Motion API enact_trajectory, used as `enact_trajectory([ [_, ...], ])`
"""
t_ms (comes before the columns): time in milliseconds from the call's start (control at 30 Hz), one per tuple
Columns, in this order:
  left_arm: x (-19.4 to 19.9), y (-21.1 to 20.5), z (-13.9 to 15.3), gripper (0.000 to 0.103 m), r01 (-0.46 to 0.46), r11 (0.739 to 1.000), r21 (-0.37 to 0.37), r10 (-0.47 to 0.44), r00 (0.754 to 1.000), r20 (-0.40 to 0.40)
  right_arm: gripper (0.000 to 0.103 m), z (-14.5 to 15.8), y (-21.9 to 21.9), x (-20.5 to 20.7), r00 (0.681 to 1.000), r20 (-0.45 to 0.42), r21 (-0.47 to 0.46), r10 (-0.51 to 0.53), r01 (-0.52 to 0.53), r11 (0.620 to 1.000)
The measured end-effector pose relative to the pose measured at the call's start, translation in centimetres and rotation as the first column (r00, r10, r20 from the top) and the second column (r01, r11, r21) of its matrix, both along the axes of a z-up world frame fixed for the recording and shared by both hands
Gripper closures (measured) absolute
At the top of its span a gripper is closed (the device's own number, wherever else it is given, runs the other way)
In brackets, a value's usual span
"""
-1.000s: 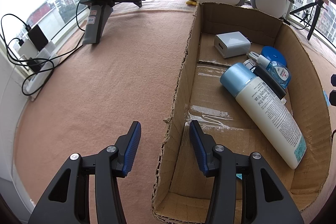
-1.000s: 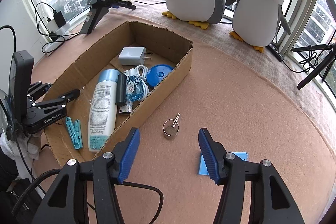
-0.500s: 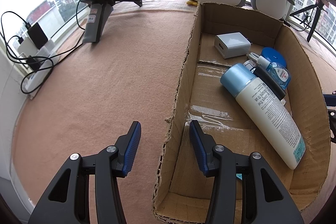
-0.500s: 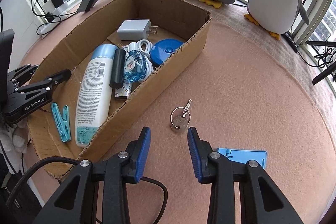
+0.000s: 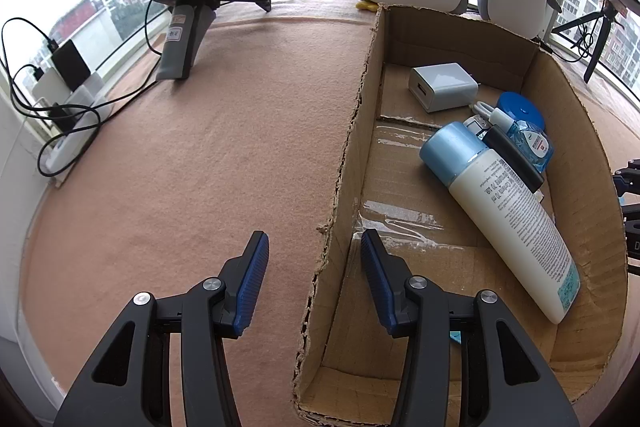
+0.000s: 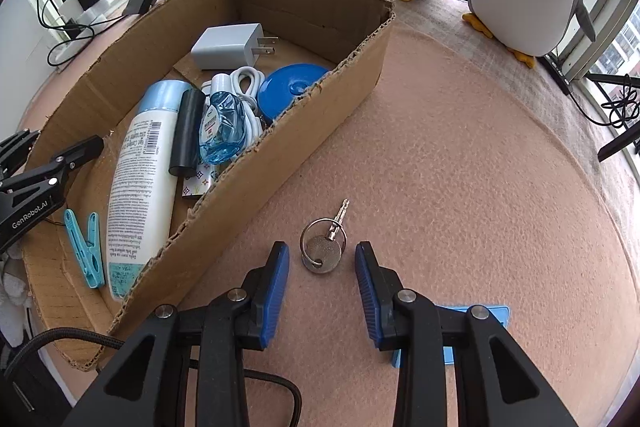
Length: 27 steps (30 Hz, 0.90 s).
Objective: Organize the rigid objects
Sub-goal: 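Move the right tool back to the silver key ring, then close the right gripper on the key ring and lift it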
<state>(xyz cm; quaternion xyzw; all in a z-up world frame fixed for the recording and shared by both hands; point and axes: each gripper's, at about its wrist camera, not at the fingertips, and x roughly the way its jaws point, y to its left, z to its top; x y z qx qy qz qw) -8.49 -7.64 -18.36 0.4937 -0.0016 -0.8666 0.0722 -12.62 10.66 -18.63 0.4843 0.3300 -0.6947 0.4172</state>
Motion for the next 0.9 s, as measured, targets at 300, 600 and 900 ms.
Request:
enact_trajectory([
  [300, 0.0, 0.0, 0.0, 0.056, 0.000, 1.000, 0.000, 0.000, 1.000, 0.000, 0.085, 0.2, 0.4, -0.6, 1.000, 0.029, -0.020, -0.013, 0.013, 1.000],
  [600, 0.0, -0.1, 0.0, 0.056, 0.000, 1.000, 0.001, 0.000, 1.000, 0.000, 0.095, 0.6, 1.3, -1.4, 0.995, 0.087, -0.068, -0.055, 0.061, 0.996],
  [900, 0.0, -0.1, 0.0, 0.056, 0.000, 1.000, 0.000, 0.000, 1.000, 0.000, 0.098, 1.2, 1.8, -1.1, 0.997, 0.058, -0.099, -0.046, 0.051, 0.994],
])
